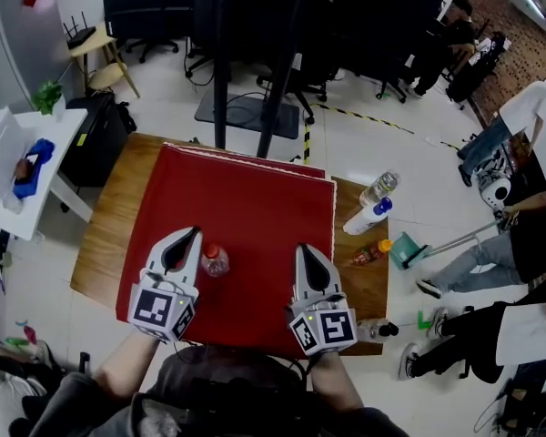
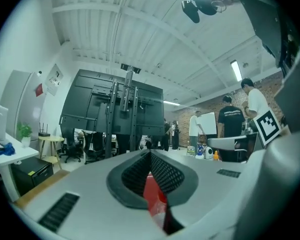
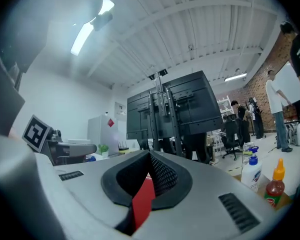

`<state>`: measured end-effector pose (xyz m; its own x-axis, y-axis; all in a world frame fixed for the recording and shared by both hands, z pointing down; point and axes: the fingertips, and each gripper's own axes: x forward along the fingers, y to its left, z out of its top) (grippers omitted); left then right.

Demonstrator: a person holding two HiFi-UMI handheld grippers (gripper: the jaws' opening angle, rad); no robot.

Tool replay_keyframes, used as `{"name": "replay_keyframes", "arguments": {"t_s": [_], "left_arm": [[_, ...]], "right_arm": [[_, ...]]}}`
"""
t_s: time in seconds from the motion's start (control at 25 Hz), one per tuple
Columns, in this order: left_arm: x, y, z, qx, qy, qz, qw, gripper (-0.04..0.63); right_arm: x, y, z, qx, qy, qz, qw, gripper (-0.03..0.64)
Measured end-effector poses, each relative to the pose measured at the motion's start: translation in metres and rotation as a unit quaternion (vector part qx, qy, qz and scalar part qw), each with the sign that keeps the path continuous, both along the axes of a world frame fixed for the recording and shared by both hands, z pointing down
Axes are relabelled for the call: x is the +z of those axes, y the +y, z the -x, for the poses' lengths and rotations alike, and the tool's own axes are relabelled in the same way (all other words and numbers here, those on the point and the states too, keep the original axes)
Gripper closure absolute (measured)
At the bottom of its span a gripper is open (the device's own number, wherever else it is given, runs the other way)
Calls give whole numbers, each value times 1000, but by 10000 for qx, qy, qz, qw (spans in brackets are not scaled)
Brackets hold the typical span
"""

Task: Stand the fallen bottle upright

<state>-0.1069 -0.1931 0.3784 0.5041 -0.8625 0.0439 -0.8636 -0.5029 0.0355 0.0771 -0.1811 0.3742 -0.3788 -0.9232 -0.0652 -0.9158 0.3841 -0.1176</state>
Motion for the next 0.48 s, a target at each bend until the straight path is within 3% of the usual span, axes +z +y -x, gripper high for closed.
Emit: {"name": "replay_keyframes", "arguments": {"t_s": [0.48], "left_arm": [[10, 20, -20, 156, -166, 518, 9984, 569]], "right_arm": [[4, 14, 16, -303, 170, 38, 9994, 609]]}}
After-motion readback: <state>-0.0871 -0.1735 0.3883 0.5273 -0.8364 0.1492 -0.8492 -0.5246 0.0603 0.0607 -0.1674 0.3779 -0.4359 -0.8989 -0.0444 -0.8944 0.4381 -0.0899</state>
